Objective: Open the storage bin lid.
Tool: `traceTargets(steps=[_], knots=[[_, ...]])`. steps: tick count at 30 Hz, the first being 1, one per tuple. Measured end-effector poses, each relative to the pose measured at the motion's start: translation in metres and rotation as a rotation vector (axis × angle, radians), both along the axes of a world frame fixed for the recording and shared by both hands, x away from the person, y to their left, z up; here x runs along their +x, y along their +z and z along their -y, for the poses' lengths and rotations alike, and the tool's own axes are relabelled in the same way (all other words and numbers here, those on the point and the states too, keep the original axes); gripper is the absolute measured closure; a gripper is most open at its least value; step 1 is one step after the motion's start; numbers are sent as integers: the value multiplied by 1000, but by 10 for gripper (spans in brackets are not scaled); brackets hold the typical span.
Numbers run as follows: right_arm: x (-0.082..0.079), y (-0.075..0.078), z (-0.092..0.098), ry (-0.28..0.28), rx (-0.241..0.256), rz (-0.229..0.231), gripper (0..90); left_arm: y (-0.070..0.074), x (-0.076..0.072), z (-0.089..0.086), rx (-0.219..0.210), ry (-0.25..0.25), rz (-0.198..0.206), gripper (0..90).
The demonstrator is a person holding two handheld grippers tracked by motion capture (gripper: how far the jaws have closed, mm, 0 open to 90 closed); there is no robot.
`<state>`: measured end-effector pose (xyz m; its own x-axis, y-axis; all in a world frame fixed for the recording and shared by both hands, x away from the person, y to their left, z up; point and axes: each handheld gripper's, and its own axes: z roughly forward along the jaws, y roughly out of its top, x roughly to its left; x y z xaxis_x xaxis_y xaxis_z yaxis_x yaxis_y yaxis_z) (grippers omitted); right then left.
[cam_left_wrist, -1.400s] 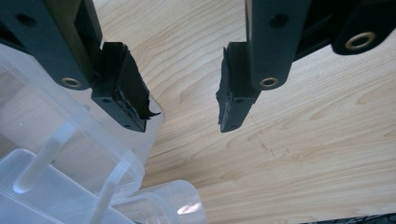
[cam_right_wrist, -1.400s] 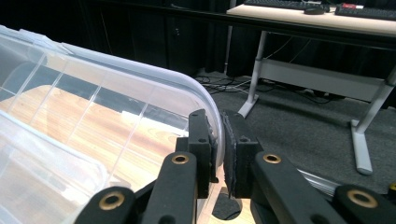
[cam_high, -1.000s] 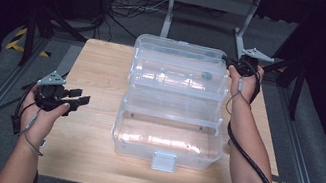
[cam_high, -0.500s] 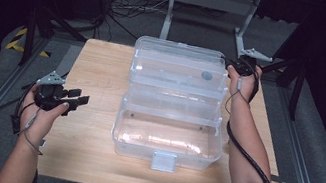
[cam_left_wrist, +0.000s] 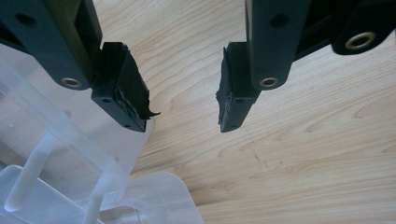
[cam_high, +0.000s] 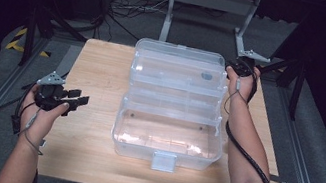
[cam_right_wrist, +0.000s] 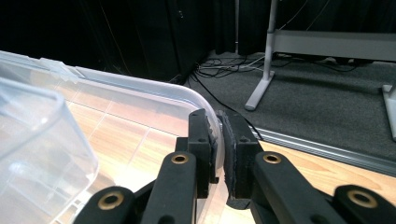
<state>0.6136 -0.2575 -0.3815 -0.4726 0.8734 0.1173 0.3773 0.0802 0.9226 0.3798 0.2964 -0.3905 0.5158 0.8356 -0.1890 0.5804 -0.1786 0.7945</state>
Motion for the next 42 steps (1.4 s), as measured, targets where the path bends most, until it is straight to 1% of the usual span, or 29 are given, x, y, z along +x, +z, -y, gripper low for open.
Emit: traceTargets(steps=[5, 7, 10, 16, 22, 30, 32, 36, 37, 39, 40, 41, 42], knots=[[3, -4, -1, -2, -5, -13, 831, -1, 1, -1, 0, 2, -4, 537], [4, -6, -1, -2, -1, -26, 831, -2, 2, -1, 1, 1, -8, 537], [5, -7, -1, -3, -1, -29, 831, -3, 2, -1, -1, 3, -12, 535], [6, -8, -2, -2, -8, -39, 831, -3, 2, -2, -2, 5, -8, 535], [8, -12, -2, -9, -3, -57, 832, -2, 2, -2, -2, 5, -8, 534], [9, -14, -2, -15, -1, -66, 831, -2, 2, -3, -3, 6, -6, 534], [10, -15, -2, -17, 8, -71, 824, -2, 2, -2, -3, 6, -7, 534], [9, -16, 0, -10, 18, -54, 809, -2, 2, -2, -5, 6, -6, 529], [8, -16, 1, -10, 28, -46, 775, -2, 2, -2, -5, 5, -8, 529], [6, -15, 4, -6, 55, -34, 736, -1, 3, -2, -3, 3, -6, 528], [2, -12, 6, -5, 40, -24, 703, -1, 5, -1, -6, 1, -2, 525], [2, -12, 6, -5, 40, -24, 703, -1, 5, -1, -6, 1, -2, 523], [0, -10, 8, -5, 38, -17, 681, 0, 6, 0, -4, -5, 1, 523]])
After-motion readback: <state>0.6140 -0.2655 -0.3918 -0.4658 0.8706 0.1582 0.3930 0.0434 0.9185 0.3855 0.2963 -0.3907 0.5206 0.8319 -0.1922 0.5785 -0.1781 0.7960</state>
